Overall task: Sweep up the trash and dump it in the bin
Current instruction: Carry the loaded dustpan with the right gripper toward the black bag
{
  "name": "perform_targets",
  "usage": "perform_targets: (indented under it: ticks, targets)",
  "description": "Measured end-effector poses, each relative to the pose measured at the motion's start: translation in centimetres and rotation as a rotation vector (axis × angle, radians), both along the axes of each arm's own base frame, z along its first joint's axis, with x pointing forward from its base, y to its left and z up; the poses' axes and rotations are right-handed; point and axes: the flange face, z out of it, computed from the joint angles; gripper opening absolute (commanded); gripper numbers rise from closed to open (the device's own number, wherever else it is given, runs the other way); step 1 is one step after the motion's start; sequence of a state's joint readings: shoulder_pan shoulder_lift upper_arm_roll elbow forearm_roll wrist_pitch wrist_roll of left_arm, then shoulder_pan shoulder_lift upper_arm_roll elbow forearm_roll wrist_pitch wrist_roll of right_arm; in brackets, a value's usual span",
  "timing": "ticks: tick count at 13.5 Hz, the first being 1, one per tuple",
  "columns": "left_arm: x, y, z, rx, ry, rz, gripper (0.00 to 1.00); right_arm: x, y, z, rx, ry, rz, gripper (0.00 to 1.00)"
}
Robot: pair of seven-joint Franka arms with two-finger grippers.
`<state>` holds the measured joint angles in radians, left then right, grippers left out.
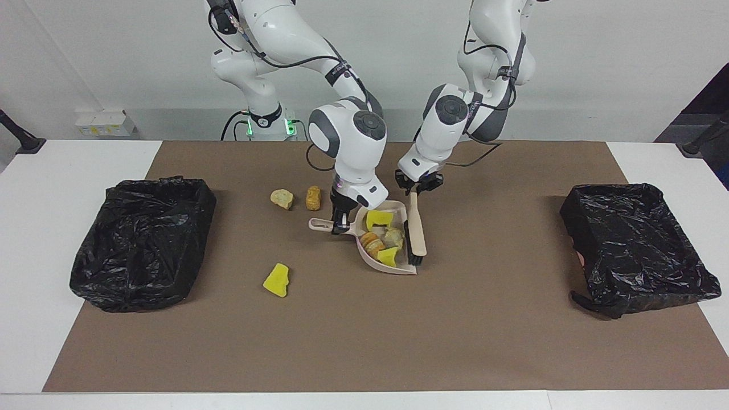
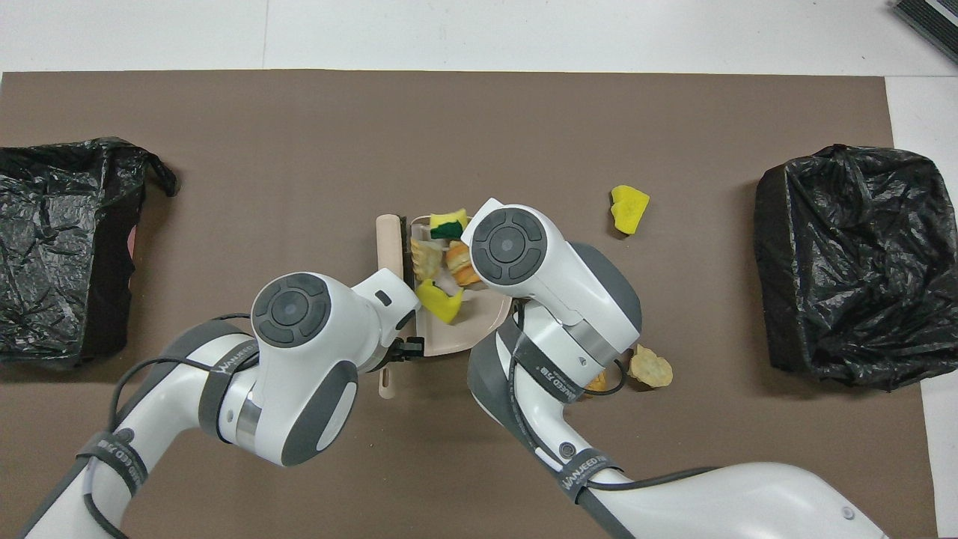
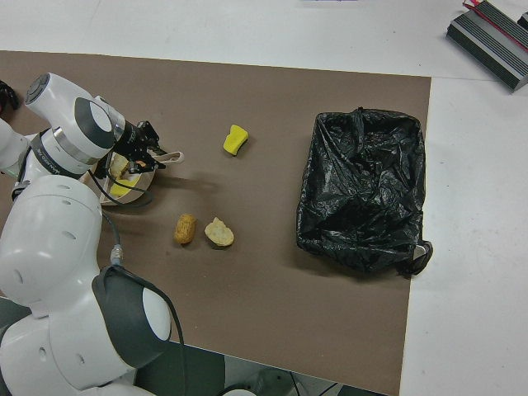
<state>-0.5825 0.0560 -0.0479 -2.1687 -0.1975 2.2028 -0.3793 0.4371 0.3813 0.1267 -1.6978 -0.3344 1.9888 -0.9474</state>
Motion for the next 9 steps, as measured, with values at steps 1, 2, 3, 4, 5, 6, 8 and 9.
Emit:
perform_targets:
  ticks: [1, 2, 3, 4, 5, 6, 8, 9]
  targets:
    - [0.2, 0.2, 0.9, -0.004, -0.003, 0.004, 0.00, 0.0, 0.0, 0.0, 0.000, 0.000, 0.000, 0.00]
    - [0.4, 1.0, 1.9, 0.006, 0.020, 0.012, 0.00, 0.0, 0.0, 0.0, 0.000, 0.000, 0.000, 0.00]
    - [0.5, 2.0, 2.9, 0.022, 0.055, 0.019, 0.00, 0.0, 0.0, 0.0, 0.001, -0.002, 0.000, 0.00]
    - [0.4, 3.0, 3.8, 0.042, 0.088, 0.021, 0.00, 0.1, 0.0, 0.0, 0.003, -0.003, 0.000, 0.00]
    - [0.3, 3.9, 4.5, 0.069, 0.110, 0.017, 0.00, 0.1, -0.1, -0.1, 0.004, -0.004, 0.000, 0.00]
    - [0.1, 4.6, 5.0, 0.101, 0.121, 0.007, 0.00, 0.1, -0.1, -0.1, 0.005, -0.005, 0.000, 0.00]
    - [-0.1, 6.0, 5.6, 0.162, 0.132, 0.001, 0.00, 0.2, -0.3, -0.2, 0.007, -0.005, -0.003, 0.00]
    - [-0.1, 6.7, 5.8, 0.186, 0.136, 0.007, 0.00, 0.3, -0.5, -0.2, 0.007, -0.005, -0.006, 0.00]
